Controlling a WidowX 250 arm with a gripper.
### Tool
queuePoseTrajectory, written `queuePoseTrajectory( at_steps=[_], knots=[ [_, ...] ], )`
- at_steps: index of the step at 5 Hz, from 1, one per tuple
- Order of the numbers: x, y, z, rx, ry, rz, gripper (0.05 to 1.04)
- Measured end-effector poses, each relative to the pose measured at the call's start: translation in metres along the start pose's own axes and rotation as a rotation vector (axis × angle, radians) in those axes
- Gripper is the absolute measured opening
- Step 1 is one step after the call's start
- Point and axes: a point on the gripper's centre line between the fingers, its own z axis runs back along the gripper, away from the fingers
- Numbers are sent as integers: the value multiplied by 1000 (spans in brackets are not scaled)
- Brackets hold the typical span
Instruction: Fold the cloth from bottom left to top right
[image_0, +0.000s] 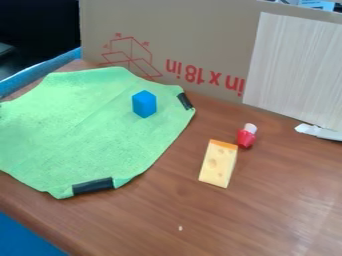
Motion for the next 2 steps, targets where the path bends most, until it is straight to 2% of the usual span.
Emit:
queuePoseTrajectory(
  at_steps=[1, 2],
  knots=[
    [-3, 6, -9, 25, 13, -6, 964],
    [-1, 12, -14, 64, -3, 0, 665]
  ],
)
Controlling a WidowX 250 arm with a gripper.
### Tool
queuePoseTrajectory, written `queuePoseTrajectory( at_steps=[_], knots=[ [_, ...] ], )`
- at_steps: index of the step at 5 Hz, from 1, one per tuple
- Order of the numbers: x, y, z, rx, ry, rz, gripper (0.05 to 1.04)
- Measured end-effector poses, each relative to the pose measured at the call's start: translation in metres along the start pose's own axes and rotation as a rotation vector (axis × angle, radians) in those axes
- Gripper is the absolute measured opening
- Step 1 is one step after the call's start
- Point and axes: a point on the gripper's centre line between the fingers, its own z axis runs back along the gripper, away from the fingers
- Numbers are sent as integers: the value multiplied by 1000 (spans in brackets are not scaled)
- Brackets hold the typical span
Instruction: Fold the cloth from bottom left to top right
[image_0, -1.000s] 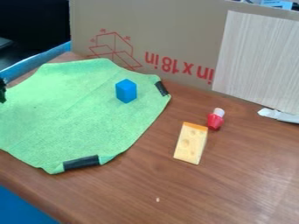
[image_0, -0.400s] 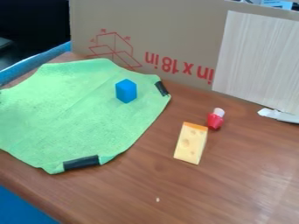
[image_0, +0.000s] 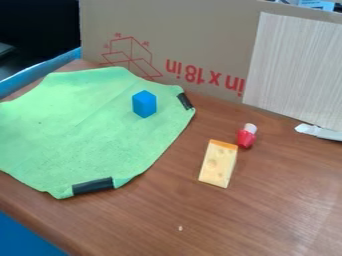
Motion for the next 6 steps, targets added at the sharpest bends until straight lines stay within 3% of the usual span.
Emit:
queuePoseTrajectory(
  at_steps=[2, 3, 4, 6],
  knots=[
    [1, -5, -1, -12, -1, 1, 182],
    [2, -12, 11, -52, 17, 14, 72],
    [15, -27, 30, -67, -16, 25, 55],
    [36, -108, 59, -118, 24, 71, 54]
  ],
)
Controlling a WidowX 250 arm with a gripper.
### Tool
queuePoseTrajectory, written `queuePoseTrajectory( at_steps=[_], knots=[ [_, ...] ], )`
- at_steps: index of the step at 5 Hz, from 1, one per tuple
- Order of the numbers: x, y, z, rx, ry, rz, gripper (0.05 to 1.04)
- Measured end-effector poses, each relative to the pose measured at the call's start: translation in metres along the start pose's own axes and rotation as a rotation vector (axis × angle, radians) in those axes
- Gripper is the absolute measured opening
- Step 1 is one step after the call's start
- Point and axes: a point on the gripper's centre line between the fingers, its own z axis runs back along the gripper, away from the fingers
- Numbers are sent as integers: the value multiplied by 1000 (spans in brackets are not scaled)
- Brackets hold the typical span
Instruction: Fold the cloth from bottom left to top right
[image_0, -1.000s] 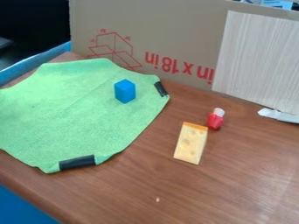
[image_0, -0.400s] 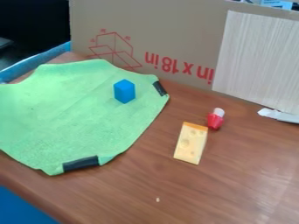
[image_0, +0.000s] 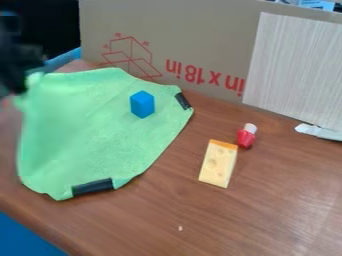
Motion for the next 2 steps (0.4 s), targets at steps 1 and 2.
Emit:
queuePoseTrajectory(
  at_steps=[1, 2],
  knots=[
    [10, -36, 7, 30, -4, 28, 54],
    [8, -84, 0, 32, 31, 30, 54]
  ],
)
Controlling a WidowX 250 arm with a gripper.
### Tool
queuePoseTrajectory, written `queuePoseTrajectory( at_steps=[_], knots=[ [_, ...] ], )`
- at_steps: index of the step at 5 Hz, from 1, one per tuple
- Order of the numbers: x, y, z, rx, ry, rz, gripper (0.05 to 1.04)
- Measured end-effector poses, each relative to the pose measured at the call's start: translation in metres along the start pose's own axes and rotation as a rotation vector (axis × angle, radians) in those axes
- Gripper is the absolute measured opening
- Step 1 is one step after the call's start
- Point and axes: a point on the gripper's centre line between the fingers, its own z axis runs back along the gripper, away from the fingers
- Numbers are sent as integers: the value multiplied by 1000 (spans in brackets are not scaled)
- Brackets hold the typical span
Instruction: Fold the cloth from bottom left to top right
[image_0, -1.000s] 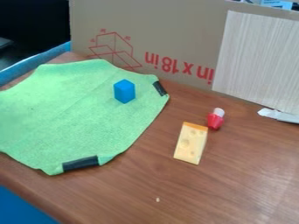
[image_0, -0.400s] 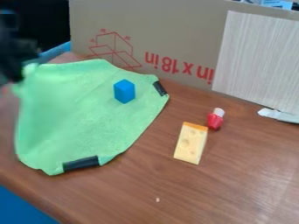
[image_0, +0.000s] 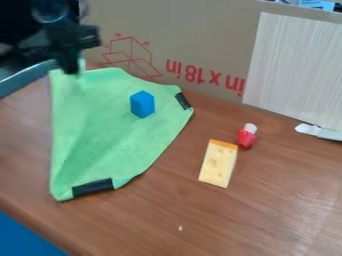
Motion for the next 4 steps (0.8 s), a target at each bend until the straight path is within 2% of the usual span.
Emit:
queuePoseTrajectory(
  at_steps=[2, 3, 4],
  knots=[
    [-10, -66, -17, 37, 10, -2, 54],
    [-23, -95, -25, 37, 14, -12, 54],
    [-29, -116, -22, 34, 15, -5, 54]
  ],
)
